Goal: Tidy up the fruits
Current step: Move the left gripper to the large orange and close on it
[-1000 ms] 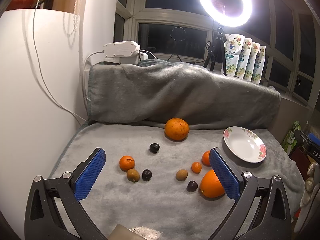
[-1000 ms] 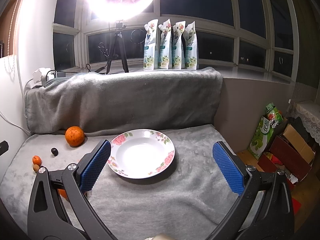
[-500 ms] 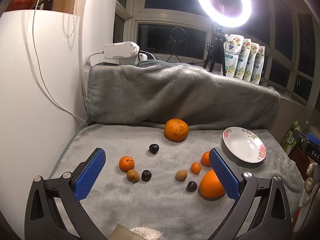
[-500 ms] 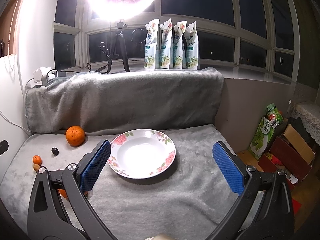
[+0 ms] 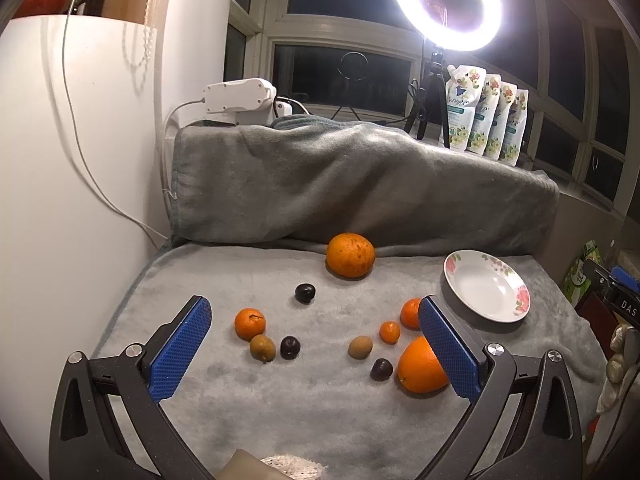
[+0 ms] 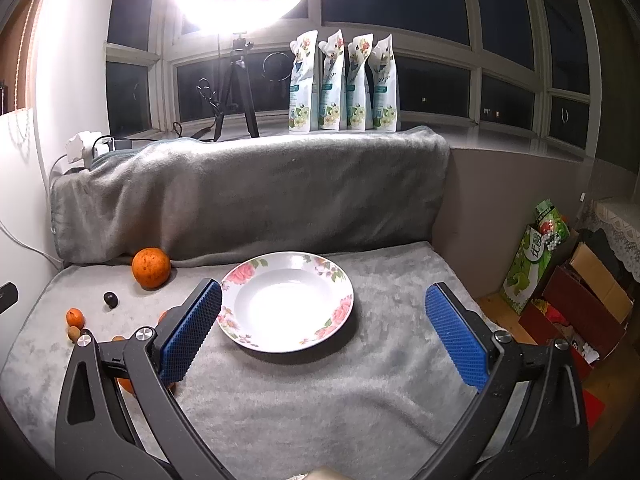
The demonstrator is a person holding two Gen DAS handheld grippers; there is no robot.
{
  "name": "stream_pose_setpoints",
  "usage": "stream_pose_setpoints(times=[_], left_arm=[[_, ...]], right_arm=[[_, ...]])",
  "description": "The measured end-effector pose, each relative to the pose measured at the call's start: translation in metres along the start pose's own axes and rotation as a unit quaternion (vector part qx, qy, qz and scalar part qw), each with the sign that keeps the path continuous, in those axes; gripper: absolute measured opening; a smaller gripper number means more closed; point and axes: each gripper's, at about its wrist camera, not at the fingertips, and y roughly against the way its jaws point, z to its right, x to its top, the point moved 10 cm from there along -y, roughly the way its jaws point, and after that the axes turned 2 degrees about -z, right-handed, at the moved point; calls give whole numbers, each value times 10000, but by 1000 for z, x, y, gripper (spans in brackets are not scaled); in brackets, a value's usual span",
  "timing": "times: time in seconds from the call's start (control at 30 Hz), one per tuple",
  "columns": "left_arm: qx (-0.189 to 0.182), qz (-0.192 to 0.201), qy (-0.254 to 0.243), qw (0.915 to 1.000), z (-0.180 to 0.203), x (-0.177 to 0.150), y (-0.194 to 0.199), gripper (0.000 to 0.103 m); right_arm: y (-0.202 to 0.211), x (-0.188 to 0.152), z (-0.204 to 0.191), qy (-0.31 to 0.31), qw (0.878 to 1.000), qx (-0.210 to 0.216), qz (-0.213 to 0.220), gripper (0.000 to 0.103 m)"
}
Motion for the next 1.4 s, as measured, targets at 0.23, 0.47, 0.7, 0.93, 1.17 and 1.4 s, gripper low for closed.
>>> stream_pose_setpoints(times=[0.23, 0.47, 0.7, 0.93, 1.17, 1.4], left_arm=[[-21, -78, 48, 10000, -2, -6, -4, 103], [-267, -369, 138, 9989, 1, -25, -14, 103], [-705, -818, 210, 9939, 17, -55, -28, 102], [-1117, -1134, 260, 9869, 35, -75, -38, 90], [-1716, -1439, 303, 9741, 60, -92, -47, 69], [-1976, -1634, 225, 9663, 79, -101, -56, 58]], right_arm=[[-5, -4, -1, 6, 10000, 61, -75, 103], [-16, -22, -14, -48, 9974, 598, -410, 103], [-27, -38, -35, -66, 9898, 1200, -767, 103], [-42, -54, -59, -39, 9775, 1764, -1155, 103], [-56, -75, -89, -191, 9543, 2515, -1605, 93], [-75, -93, -114, -385, 9300, 2983, -2113, 93]])
